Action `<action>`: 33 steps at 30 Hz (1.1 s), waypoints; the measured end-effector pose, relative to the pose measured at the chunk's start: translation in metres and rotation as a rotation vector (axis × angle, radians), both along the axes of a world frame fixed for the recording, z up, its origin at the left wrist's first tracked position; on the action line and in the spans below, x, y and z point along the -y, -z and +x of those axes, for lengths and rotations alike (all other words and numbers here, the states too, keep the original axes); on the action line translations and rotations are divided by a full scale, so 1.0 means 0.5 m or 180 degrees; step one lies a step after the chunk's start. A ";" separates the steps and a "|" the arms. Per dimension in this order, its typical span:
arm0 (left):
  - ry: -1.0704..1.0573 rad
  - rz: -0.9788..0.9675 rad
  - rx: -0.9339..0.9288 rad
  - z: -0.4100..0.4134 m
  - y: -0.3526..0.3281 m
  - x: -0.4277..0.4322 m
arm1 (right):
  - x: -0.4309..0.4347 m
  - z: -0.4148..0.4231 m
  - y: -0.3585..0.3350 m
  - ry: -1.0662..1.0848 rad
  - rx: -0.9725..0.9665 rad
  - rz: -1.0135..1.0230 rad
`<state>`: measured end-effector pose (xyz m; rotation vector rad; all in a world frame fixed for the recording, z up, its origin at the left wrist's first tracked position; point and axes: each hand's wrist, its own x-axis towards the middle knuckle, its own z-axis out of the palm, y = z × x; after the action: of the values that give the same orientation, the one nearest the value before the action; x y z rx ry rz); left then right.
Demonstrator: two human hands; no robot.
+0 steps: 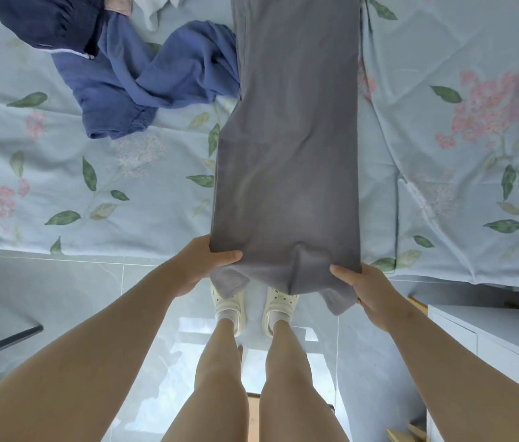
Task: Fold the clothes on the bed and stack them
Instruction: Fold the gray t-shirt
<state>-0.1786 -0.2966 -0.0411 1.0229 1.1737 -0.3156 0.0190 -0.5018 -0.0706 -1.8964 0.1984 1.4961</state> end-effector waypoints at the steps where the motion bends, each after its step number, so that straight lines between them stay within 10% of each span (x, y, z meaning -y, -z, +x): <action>1: -0.0084 0.0071 -0.0007 -0.003 -0.011 -0.007 | 0.001 0.001 -0.010 -0.0070 -0.0035 0.0025; 11: 0.0669 0.0462 -0.0017 0.007 -0.108 -0.053 | -0.027 0.064 -0.123 0.0176 -0.0065 0.0488; 21: -0.1624 0.0774 0.0323 0.140 -0.079 -0.181 | -0.208 0.157 -0.119 0.1030 0.0380 0.0722; 33: -0.0564 0.0757 -0.0051 0.244 0.035 -0.320 | -0.345 0.227 -0.024 0.0499 0.1133 -0.0005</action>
<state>-0.0568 -0.1365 -0.0585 1.1138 1.3287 -0.0445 0.1325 -0.3293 -0.0584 -2.0599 0.1783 1.0361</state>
